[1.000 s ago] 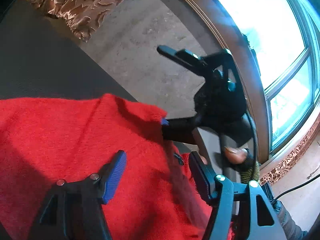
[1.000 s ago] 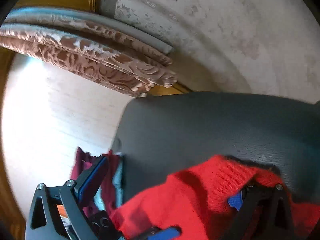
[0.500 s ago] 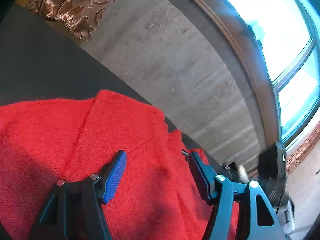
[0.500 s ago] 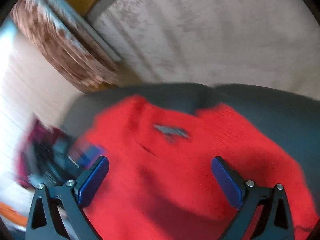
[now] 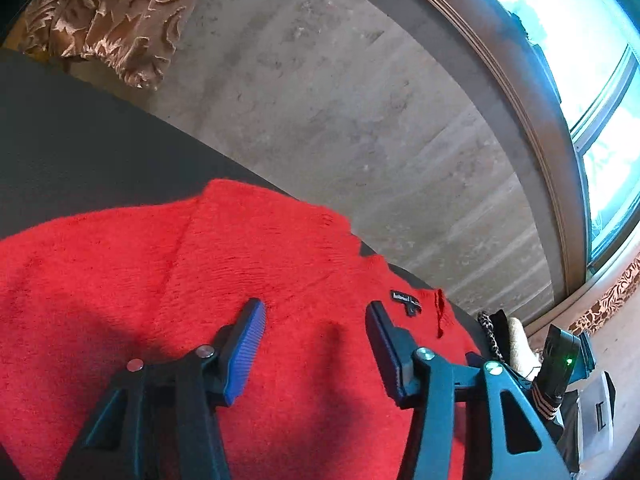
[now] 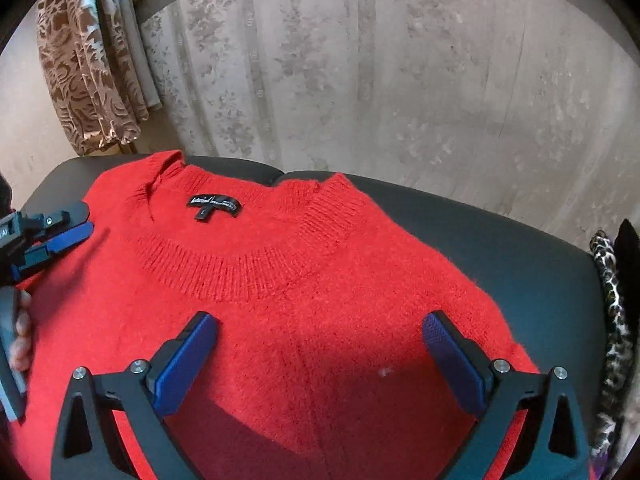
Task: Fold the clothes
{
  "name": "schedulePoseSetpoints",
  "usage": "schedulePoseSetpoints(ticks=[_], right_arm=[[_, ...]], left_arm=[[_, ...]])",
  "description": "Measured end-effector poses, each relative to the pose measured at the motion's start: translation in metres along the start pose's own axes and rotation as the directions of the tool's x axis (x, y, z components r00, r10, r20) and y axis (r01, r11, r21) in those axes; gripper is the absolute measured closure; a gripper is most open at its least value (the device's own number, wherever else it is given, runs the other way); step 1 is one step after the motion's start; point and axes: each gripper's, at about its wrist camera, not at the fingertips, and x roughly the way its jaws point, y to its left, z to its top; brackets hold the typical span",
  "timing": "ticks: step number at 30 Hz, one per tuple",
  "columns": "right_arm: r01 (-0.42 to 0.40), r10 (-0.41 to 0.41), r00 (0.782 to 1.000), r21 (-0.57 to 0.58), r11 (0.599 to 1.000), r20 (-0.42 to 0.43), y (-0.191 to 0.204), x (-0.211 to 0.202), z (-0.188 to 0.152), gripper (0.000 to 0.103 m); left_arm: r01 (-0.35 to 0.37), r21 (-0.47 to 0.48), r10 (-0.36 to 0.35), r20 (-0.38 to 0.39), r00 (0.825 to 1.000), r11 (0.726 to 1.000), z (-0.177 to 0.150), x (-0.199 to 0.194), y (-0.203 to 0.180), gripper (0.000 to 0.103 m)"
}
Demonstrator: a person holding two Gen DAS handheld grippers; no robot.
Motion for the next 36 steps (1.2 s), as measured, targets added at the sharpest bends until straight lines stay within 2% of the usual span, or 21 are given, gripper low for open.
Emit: schedulePoseSetpoints(ticks=[2,3,5,7,10,11,14,16,20,22,25,27,30,31,33,36], right_arm=[[-0.002,0.002,1.0,-0.004,1.0,0.001,0.003,-0.002,-0.001,0.0],[-0.002,0.002,1.0,-0.006,1.0,-0.001,0.003,-0.002,-0.002,0.0],[-0.002,0.002,1.0,-0.009,1.0,-0.006,0.003,-0.002,-0.003,0.0],[0.0,0.0,1.0,-0.011,1.0,-0.013,0.002,-0.004,-0.003,0.0],[0.015,-0.012,0.997,0.044,0.999,-0.078,0.011,-0.014,0.0,0.0],[-0.019,0.023,0.998,0.063,0.998,-0.066,0.017,-0.025,-0.002,0.0],[-0.126,0.125,0.992,0.062,0.99,0.022,0.05,-0.076,-0.026,0.0],[-0.179,0.178,0.984,0.053,0.982,0.024,0.071,-0.095,-0.053,0.0],[-0.172,0.172,0.985,0.01,0.985,-0.029,0.1,-0.116,-0.115,0.0],[-0.154,0.155,0.987,0.022,0.988,-0.053,0.101,-0.122,-0.14,0.0],[-0.127,0.127,0.991,0.009,0.992,-0.033,0.093,-0.128,-0.167,0.0],[-0.137,0.137,0.99,-0.002,0.991,-0.026,0.092,-0.135,-0.176,0.0],[-0.115,0.112,0.992,-0.046,0.992,-0.064,0.095,-0.138,-0.174,0.0],[-0.101,0.099,0.993,-0.029,0.994,-0.071,0.096,-0.142,-0.171,0.0],[-0.134,0.135,0.99,0.049,0.99,-0.028,0.086,-0.165,-0.176,0.007],[-0.148,0.142,0.989,0.148,0.978,0.047,0.06,-0.209,-0.204,0.008]], left_arm=[[-0.026,0.016,0.027,-0.019,0.999,1.0,-0.003,-0.004,-0.005,0.05],[-0.083,0.041,0.084,-0.038,0.996,0.996,-0.003,-0.007,-0.014,0.05],[-0.203,0.089,0.205,-0.024,0.978,0.975,-0.01,-0.023,-0.035,0.044],[-0.196,0.121,0.198,-0.01,0.98,0.973,-0.028,-0.043,-0.054,0.044],[-0.168,0.184,0.172,-0.01,0.985,0.969,-0.062,-0.07,-0.078,0.044],[-0.168,0.209,0.174,-0.01,0.985,0.963,-0.075,-0.078,-0.084,0.043],[-0.169,0.247,0.18,-0.023,0.983,0.954,-0.109,-0.097,-0.094,0.043],[-0.183,0.256,0.198,-0.034,0.98,0.949,-0.127,-0.108,-0.092,0.043],[-0.235,0.251,0.256,-0.057,0.965,0.939,-0.158,-0.133,-0.078,0.043],[-0.248,0.241,0.273,-0.076,0.959,0.938,-0.169,-0.137,-0.066,0.043],[-0.24,0.297,0.259,-0.025,0.966,0.924,-0.183,-0.146,-0.062,0.043],[-0.254,0.32,0.274,-0.017,0.962,0.913,-0.187,-0.145,-0.065,0.043],[-0.274,0.348,0.294,-0.007,0.956,0.897,-0.189,-0.141,-0.069,0.041],[-0.273,0.348,0.293,-0.006,0.956,0.897,-0.189,-0.141,-0.068,0.041],[-0.271,0.348,0.291,-0.003,0.957,0.897,-0.188,-0.141,-0.066,0.041],[-0.27,0.348,0.288,0.002,0.958,0.898,-0.189,-0.141,-0.067,0.041]])
